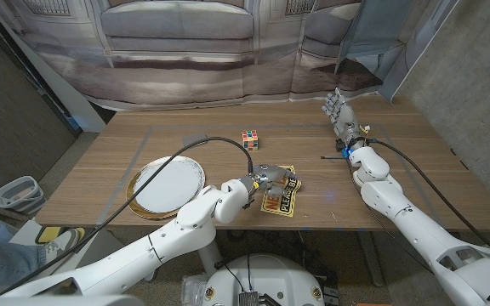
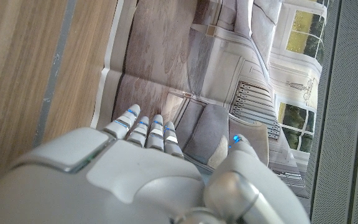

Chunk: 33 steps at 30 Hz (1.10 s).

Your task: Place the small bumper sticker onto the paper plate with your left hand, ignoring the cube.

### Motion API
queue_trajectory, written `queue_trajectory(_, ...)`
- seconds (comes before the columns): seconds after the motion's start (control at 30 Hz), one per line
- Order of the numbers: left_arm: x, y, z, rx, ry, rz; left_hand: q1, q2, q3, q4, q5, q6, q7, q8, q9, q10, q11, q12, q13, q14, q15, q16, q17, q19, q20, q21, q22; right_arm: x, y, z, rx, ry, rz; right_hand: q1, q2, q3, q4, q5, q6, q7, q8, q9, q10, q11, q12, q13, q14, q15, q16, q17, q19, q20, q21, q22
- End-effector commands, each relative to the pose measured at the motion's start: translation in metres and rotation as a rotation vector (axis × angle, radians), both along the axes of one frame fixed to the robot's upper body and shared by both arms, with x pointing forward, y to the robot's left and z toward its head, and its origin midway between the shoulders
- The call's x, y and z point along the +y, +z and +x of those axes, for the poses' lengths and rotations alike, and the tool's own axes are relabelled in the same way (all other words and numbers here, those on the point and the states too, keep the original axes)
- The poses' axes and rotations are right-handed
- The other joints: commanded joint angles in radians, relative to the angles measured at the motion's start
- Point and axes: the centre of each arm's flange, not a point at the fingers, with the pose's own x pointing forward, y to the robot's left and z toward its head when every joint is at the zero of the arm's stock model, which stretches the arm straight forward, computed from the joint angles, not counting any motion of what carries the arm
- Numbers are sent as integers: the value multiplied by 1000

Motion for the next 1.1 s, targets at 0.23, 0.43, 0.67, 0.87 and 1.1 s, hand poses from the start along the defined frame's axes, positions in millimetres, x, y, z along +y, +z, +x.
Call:
queue_trajectory(0.23, 9, 4, -6, -47, 16, -45, 19, 17, 17, 0, -22, 43, -4, 16, 5, 46, -12, 12, 2, 47, -46, 10, 6, 51, 4, 11, 0, 4, -1, -3, -3, 4, -3, 1, 12, -5, 0, -3, 3, -5, -1, 2, 5, 2, -3, 3, 10, 1, 1, 3, 11, -11, -2, 3)
queue_trajectory(0.43, 11, 6, -7, -60, 18, -58, 30, 24, 25, -2, -29, 60, -6, 19, 5, 61, -12, 11, 2, 72, -53, 13, 6, 69, -2, 17, 0, 6, 0, -4, -5, 5, -6, 1, 13, -6, 0, -3, 2, -5, -1, 2, 4, 1, -3, 3, 10, 1, 1, 3, 11, -11, -3, 3)
queue_trajectory(0.67, 14, 10, -9, -83, 17, -74, 39, 32, 32, -3, -32, 69, -8, 19, 5, 74, -14, 11, 2, 90, -54, 15, 7, 86, -12, 24, 1, 6, 2, -7, -10, 1, -6, 2, 14, -6, -1, -4, 2, -5, -1, 2, 4, 0, -3, 3, 10, 2, 1, 3, 11, -11, -3, 3)
queue_trajectory(0.87, 18, 16, -10, -100, 14, -94, 48, 39, 39, -3, -33, 78, -9, 19, 5, 82, -19, 8, 2, 116, -60, 20, 9, 106, -25, 33, 2, 6, 3, -9, -16, -1, -5, 2, 14, -6, -1, -4, 2, -6, -1, 2, 5, 1, -3, 3, 10, 1, 1, 3, 11, -11, -3, 3)
queue_trajectory(1.1, 19, 19, -10, -94, 8, -84, 59, 46, 49, -3, -33, 88, -7, 18, 6, 94, -18, 5, 3, 145, -60, 25, 15, 139, -47, 49, 4, 6, 3, -11, -20, -3, -2, 3, 15, -7, -2, -4, 2, -5, -1, 2, 6, 1, -2, 3, 11, 1, 1, 2, 11, -11, -3, 3)
